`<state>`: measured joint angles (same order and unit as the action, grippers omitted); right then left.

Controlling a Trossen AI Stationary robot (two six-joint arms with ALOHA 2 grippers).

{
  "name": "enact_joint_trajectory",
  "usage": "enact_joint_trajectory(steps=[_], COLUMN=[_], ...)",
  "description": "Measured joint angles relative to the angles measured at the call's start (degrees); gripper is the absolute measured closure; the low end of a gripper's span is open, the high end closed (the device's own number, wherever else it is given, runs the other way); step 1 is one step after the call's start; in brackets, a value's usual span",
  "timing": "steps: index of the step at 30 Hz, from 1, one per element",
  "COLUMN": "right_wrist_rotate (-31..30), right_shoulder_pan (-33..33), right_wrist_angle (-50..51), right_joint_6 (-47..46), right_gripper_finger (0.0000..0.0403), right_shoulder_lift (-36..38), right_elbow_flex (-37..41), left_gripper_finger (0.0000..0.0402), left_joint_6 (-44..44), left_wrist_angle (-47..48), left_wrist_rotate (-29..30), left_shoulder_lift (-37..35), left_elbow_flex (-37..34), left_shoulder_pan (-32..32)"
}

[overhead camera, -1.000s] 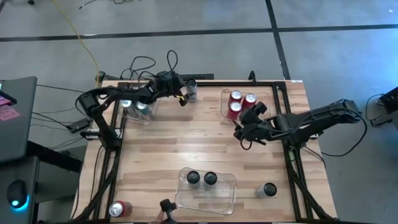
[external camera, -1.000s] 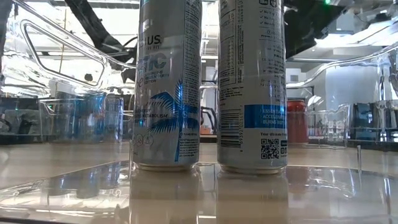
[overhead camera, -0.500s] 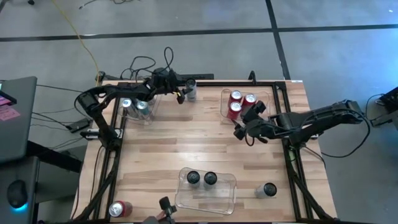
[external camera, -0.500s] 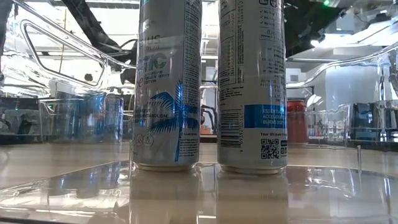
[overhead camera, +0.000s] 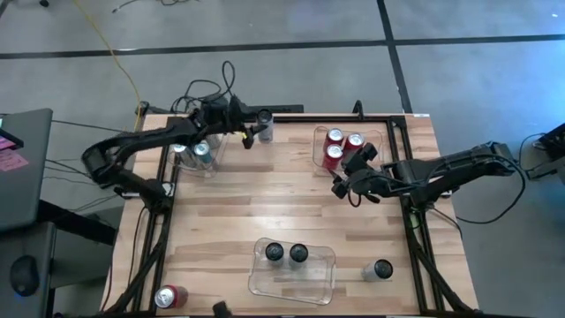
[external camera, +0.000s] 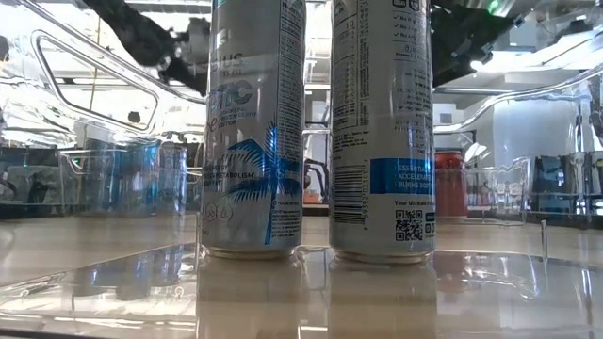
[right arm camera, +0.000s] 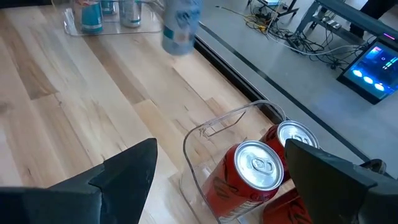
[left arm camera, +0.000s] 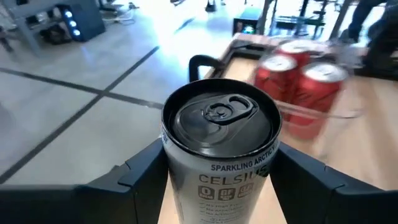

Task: Sort soda cans
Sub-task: Put the white blue soda can into the bottom transparent bin

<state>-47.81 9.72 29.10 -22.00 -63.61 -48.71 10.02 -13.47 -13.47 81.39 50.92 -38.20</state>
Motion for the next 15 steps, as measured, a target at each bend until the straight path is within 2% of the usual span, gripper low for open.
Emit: enact_joint_trajectory(steps=[5,9,15], right_wrist_rotate=[-0.01,0.0,0.0], right_shoulder_pan=[0.37,1.11,1.65], right_wrist_angle=[-1.66,-2.8,-4.81], right_joint_6=[-0.01,0.04,0.91], right_gripper_finger=[0.0035,0.0035,0.0035], right_shoulder_lift=[0.0,0.0,0.0], right_elbow_flex=[0.0,0.0,0.0], left_gripper_finger=[0.0161,0.0163,0.0162], left_joint_6=[-0.31,-1.02,-5.09], left_wrist_angle=[8.7,15.33,17.87], left_wrist_rotate=[-0.2,3.16,3.68], left_shoulder_lift=[-10.46,-16.91,-23.84], left_elbow_flex=[0.02,0.0,0.0], left_shoulder_pan=[5.39,11.75,20.87])
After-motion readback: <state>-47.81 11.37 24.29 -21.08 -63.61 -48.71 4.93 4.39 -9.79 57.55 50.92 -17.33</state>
